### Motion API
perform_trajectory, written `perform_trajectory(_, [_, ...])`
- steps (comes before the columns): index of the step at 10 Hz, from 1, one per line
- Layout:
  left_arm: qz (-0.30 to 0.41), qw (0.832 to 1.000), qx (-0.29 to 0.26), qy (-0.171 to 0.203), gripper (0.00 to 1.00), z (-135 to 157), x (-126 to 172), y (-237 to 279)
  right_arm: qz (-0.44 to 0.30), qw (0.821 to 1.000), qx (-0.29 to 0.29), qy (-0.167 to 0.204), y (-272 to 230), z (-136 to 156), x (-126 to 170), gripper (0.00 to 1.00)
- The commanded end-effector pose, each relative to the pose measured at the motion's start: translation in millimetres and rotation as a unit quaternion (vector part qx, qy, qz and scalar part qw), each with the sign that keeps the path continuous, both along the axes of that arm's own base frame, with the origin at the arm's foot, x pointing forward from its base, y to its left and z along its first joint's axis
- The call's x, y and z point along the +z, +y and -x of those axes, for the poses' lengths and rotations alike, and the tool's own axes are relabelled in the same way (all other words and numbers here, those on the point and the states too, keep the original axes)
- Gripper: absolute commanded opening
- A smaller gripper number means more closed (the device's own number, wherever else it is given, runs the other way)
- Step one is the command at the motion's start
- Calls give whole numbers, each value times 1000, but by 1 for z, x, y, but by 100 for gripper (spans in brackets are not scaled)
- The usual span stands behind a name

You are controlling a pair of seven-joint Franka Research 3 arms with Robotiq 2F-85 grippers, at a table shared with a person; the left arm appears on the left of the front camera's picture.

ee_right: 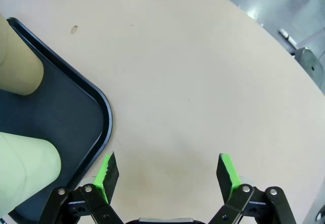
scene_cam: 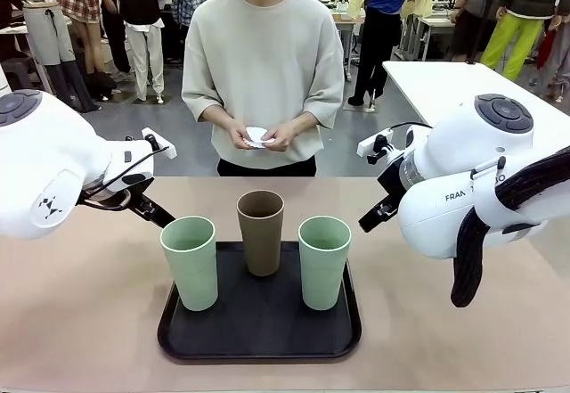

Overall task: Place coasters on the table and set cups on them.
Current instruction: Pick up one Reusable plastic cup and place it on a coaster set by the human.

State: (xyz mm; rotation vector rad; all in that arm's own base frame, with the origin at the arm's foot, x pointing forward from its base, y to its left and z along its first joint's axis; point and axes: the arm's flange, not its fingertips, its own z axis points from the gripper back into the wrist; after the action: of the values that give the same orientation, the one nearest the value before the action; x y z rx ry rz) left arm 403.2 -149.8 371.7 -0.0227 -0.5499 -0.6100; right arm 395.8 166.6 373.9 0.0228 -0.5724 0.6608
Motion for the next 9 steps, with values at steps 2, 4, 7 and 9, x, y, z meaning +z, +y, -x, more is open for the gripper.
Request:
perform_trajectory(2, [-32,999,22,-6,100,1,27,23,3,1000,-12,17,-13,4,16,100])
perform_trajectory(4, [-49,998,4,40,100,45,86,52,5,998,-24,61,-35,35,46,100])
perform_trajectory(7, [-32,988,-81,124,100,140,122,70,46,993,-31,109,-58,128,71,100])
perform_trajectory(9, [-54,983,-74,158,100,185,108,67,104,985,-57,122,-61,188,70,100])
